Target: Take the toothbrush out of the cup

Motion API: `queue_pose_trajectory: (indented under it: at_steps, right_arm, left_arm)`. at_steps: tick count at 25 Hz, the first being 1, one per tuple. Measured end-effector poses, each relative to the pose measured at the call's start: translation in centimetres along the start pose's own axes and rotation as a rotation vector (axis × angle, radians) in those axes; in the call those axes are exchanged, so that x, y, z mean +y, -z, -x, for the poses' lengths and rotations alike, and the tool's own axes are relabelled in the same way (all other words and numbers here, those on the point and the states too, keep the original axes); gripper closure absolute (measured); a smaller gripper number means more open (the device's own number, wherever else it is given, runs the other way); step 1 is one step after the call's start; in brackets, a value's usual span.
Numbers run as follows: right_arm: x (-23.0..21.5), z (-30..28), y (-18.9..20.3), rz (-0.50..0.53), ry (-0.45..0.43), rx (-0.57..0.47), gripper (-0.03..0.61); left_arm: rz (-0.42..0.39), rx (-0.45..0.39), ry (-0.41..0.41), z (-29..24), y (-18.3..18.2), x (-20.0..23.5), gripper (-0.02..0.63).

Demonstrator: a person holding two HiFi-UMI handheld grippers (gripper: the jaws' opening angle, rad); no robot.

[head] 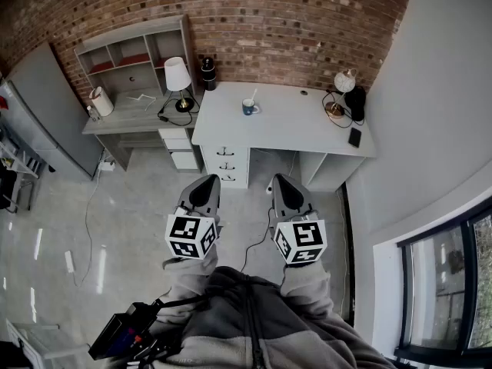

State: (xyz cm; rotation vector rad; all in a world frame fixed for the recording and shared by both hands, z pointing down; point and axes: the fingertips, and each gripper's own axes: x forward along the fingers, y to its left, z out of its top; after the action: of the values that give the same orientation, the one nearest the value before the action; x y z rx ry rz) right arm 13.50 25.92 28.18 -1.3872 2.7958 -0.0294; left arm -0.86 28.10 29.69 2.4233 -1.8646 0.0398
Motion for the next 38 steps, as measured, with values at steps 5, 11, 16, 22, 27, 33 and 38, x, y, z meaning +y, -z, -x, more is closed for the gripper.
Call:
queue_pose_trajectory:
  at_steps: [5, 11, 16, 22, 27, 33, 38]
  right_arm:
    - [-0.4, -0.6, -0.1, -0.007, 0.005, -0.006, 0.577]
    - [-0.5, -0.8, -0.1, -0.035, 0.003, -0.004, 0.577]
    - [-0.1, -0.7, -0.4, -0.010, -0.013, 0.003, 0.577]
    - [0.4, -0.6, -0.4, 0.000, -0.023, 0.017, 0.577]
    - [-0.1, 1.8, 0.9, -0.007, -0.044, 0.017, 0.577]
    - [-0.2, 3.1, 1.6, -0.022, -0.065, 0.013, 0.577]
    - [-0.2, 3.7, 2.5, -0.034, -0.082, 0.024, 0.577]
  left_arm:
    - [-0.007, -0.005, 0.003, -0.7, -0.3, 0.0, 0.611]
    - [0.000, -0.005, -0.003, -0.6, -0.3, 0.1, 0.611]
    - [0.003, 0.000, 0.003, -0.8, -0.5, -0.2, 0.610]
    - [0.011, 0.013, 0.011, -0.9, -0.2, -0.5, 0.609]
    - [0.003, 0.016, 0.000, 0.2, 1.1, -2.9, 0.609]
    - [0.000, 0.037, -0.012, 0.6, 2.2, -3.9, 0.611]
    - [-0.003, 0.053, -0.019, 0.9, 2.9, -4.3, 0.609]
